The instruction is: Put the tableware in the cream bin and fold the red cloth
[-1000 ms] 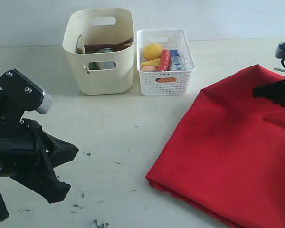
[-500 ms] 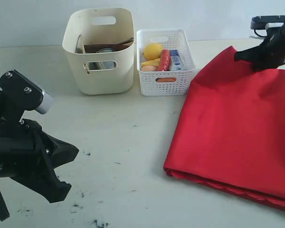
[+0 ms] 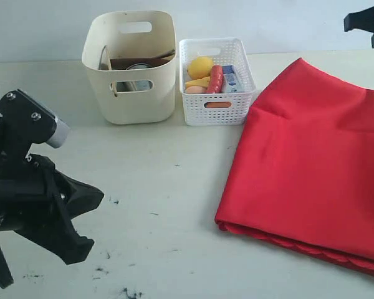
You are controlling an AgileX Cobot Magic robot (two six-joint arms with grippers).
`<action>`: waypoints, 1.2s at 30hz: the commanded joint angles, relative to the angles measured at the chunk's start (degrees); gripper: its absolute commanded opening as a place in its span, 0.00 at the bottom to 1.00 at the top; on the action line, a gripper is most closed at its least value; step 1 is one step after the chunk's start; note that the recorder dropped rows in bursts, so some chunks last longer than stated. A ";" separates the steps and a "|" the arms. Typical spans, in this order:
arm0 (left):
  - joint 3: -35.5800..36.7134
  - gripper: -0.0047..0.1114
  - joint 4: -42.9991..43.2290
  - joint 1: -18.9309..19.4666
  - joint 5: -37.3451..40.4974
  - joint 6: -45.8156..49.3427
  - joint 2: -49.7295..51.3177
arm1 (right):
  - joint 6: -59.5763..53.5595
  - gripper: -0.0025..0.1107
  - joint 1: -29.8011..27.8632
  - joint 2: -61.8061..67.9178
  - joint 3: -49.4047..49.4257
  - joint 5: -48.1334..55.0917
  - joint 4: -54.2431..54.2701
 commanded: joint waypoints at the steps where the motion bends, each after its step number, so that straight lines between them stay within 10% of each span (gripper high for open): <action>1: 1.63 0.04 -0.56 -0.18 -1.20 0.21 -1.69 | -0.25 0.02 -0.27 -6.99 18.04 -13.03 3.81; 12: 6.31 0.04 -3.03 -0.18 -2.17 0.10 -15.90 | -0.24 0.02 -0.27 8.05 32.27 -35.54 6.19; 26: 8.22 0.04 -2.70 -0.18 -4.71 0.25 -20.50 | -2.41 0.02 -0.44 28.70 -5.88 -18.13 1.41; 36: 8.91 0.04 -1.66 -0.18 -8.81 0.25 -20.50 | -2.01 0.02 -0.44 29.03 -14.38 -12.60 1.64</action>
